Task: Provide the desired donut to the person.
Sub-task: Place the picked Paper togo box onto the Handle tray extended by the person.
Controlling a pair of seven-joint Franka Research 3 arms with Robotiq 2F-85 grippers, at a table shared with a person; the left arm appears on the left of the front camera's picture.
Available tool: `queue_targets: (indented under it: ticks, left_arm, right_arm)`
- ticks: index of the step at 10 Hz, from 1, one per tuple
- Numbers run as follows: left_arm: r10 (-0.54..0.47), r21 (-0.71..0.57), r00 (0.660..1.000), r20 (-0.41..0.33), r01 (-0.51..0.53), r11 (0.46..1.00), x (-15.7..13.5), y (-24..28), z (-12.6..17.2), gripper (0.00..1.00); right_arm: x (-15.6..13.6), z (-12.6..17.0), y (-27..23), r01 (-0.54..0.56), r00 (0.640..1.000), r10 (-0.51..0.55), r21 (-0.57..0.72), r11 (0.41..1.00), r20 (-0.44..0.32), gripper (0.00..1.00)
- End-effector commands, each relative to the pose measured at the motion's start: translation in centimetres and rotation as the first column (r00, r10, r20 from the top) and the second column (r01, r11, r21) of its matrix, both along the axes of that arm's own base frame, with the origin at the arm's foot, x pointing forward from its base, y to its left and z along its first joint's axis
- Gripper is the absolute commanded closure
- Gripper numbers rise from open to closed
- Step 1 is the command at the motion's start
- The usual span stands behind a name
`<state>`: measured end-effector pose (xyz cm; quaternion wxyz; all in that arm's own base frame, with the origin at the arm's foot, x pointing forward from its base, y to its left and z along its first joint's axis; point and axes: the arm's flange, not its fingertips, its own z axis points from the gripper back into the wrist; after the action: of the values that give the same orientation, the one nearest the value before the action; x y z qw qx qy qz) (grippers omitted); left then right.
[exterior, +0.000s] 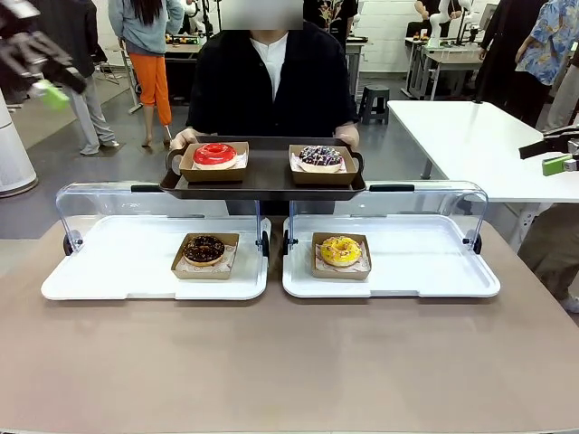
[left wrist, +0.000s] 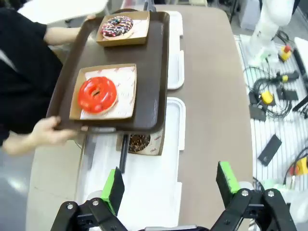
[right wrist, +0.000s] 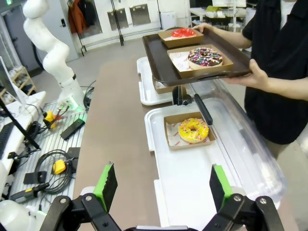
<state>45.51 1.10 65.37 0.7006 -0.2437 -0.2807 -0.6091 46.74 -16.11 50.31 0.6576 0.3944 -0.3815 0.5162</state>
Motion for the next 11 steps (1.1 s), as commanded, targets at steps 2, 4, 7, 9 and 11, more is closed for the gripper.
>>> queue_targets:
  ticks: [2, 4, 7, 9, 11]
  left_arm:
    - [0.047, -0.253, 0.999, 0.008, -0.043, 0.967, -2.8, 6.7, -4.0, 0.00]
    - [0.051, -0.328, 0.998, -0.038, -0.061, 0.943, -2.7, 9.5, -6.7, 0.00]
    - [0.003, -0.398, 1.000, -0.005, -0.005, 0.917, -1.8, 11.7, -10.6, 0.00]
    - [-0.048, -0.382, 0.999, 0.011, 0.049, 0.923, -1.4, 11.8, -12.4, 0.00]
    - [-0.044, -0.387, 0.999, 0.032, 0.053, 0.921, -1.3, 11.5, -13.3, 0.00]
  right_arm:
    - [0.0, 0.1, 0.1, -0.001, 1.000, 0.001, 0.001, 1.000, 0.003, 0.00]
    - [0.0, 0.1, 0.1, -0.001, 1.000, 0.001, 0.001, 1.000, 0.003, 0.00]
    - [0.0, 0.1, 0.1, -0.001, 1.000, 0.001, 0.001, 1.000, 0.003, 0.00]
    - [0.0, 0.1, 0.1, -0.001, 1.000, 0.001, 0.001, 1.000, 0.003, 0.00]
    - [0.0, 0.1, 0.1, -0.001, 1.000, 0.001, 0.001, 1.000, 0.003, 0.00]
